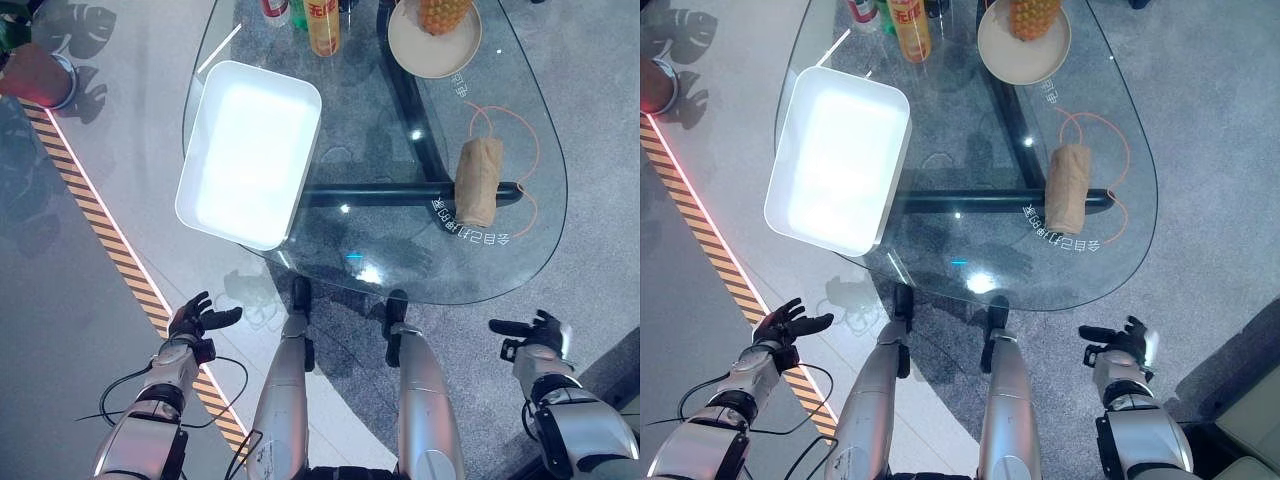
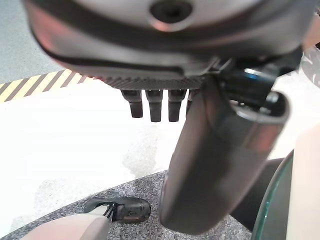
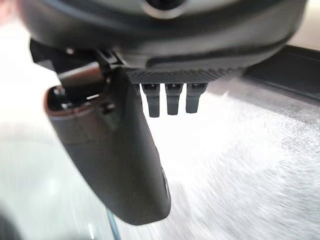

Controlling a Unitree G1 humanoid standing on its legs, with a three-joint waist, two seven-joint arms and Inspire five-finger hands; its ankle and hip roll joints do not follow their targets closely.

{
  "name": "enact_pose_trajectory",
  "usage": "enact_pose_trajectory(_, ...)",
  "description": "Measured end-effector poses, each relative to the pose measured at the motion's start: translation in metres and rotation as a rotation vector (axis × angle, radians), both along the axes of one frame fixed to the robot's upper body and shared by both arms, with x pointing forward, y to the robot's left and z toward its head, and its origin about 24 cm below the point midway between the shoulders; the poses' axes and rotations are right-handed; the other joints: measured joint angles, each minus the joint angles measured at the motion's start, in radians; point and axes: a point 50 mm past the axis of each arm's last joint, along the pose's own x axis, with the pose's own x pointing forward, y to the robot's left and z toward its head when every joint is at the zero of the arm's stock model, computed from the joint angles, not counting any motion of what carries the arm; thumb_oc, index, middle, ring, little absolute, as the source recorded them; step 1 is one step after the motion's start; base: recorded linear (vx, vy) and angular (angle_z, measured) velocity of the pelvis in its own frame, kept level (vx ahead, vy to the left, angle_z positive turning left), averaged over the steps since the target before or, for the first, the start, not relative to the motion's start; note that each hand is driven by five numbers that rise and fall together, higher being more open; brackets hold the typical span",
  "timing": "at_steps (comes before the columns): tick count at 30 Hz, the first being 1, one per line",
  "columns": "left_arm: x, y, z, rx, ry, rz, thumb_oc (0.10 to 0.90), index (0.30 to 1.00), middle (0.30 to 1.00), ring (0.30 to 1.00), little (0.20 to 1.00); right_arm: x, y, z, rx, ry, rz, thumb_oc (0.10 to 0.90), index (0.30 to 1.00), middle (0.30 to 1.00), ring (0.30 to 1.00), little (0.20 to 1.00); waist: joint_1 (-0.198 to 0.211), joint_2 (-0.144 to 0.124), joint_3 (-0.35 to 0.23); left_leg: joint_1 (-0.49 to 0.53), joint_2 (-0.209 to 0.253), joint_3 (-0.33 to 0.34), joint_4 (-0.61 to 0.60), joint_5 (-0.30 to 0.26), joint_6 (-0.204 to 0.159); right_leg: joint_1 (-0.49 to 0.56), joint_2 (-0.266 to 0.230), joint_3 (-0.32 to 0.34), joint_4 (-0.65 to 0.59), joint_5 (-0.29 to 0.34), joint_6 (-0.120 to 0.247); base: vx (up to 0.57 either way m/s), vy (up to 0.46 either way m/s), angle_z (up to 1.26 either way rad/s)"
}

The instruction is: Wipe the table with a cloth and put it in the basket.

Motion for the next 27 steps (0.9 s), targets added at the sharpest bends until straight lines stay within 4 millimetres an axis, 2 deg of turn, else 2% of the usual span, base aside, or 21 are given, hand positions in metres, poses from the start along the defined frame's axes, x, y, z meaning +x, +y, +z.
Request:
enact_pose_trajectory(5,-0.001,0.001,-0.001,0.005,-0.004,0.003,0.800,0.900,0.900,0.900,0.900,-0.001,-0.028,0.030,0.049,-0.245,-0.274,0.800,0.900,0.900,0.900,0.900,-0.002,0.000,0.000,0.002,0.001,0.000,0.001,0.003,0.003,0.002,0.002,-0.001,-0.001,0.002,-0.001,0.00,-0.006,0.00)
enact_pose_trajectory(8,-0.001,-0.001,-0.002,0.003,0.000,-0.006,0.800,0.900,0.900,0.900,0.900,0.002,-0.036,0.047,0.012,-0.326,-0.334,0.800,0.900,0.900,0.900,0.900,-0.001,0.000,0.000,0.004,0.001,0.000,0.000,0.003,0.004,0.004,0.001,-0.001,-0.002,0.002,-0.001,0.00,0.000,0.00)
enact_pose_trajectory(13,-0.001,-0.003,-0.002,0.002,0.002,-0.017,0.800,0.900,0.900,0.900,0.900,0.018,-0.036,0.079,-0.063,-0.472,-0.373,0.800,0.900,0.900,0.900,0.900,0.000,0.001,0.000,0.004,0.001,0.000,-0.003,0.000,0.000,0.004,0.001,-0.002,-0.005,0.004,-0.002,0.00,0.000,0.00)
enact_pose_trajectory(20,0.004,-0.008,0.001,-0.015,-0.022,-0.026,0.800,0.900,0.900,0.900,0.900,0.046,-0.017,0.141,-0.229,-0.717,-0.310,0.800,0.900,0.900,0.900,0.900,-0.005,0.007,0.003,-0.004,-0.001,0.000,-0.019,0.005,0.004,-0.004,0.001,-0.002,-0.022,0.006,0.000,0.00,0.005,0.00)
enact_pose_trajectory(25,0.006,-0.010,0.003,-0.026,-0.034,-0.023,0.800,0.900,0.900,0.900,0.900,0.063,0.015,0.173,-0.329,-0.836,-0.130,0.800,0.900,0.900,0.900,0.900,-0.007,0.010,0.004,-0.010,-0.002,0.001,-0.021,0.006,0.002,-0.005,0.001,-0.003,-0.033,0.011,0.008,0.01,0.027,0.00)
enact_pose_trajectory(27,0.007,-0.011,0.004,-0.027,-0.044,-0.027,0.800,0.900,0.900,0.900,0.900,0.067,0.025,0.179,-0.363,-0.852,-0.073,0.800,0.900,0.900,0.900,0.900,-0.004,0.010,0.004,-0.010,-0.003,0.001,-0.022,0.006,0.003,-0.005,0.000,-0.002,-0.034,0.011,0.008,-0.01,0.015,0.01)
